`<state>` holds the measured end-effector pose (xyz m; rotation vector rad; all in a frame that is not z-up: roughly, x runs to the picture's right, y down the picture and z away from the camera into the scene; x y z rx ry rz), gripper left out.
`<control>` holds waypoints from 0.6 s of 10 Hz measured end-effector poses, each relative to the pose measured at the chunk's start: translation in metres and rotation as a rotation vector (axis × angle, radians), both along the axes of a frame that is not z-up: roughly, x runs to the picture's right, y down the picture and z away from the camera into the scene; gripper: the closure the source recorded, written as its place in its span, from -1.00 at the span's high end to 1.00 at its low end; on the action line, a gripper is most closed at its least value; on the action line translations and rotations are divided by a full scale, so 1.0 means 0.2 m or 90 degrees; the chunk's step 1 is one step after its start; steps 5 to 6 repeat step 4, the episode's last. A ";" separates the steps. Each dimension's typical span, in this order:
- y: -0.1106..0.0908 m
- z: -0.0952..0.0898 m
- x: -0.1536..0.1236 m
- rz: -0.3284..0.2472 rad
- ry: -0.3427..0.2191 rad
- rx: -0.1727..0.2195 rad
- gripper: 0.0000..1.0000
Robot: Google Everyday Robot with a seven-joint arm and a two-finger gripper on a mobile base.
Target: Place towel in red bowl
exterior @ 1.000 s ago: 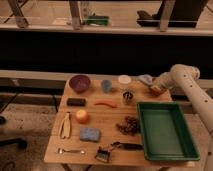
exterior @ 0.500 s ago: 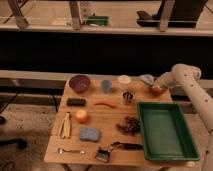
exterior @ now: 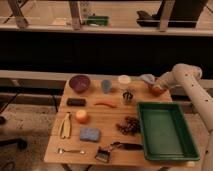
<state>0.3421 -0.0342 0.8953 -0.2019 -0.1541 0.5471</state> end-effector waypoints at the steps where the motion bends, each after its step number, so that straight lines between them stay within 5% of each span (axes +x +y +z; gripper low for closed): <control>1: -0.04 -0.03 0.06 0.012 0.022 0.017 0.04; 4: -0.13 -0.05 0.16 0.038 0.056 0.039 0.55; 6: -0.13 -0.05 0.16 0.038 0.056 0.039 0.55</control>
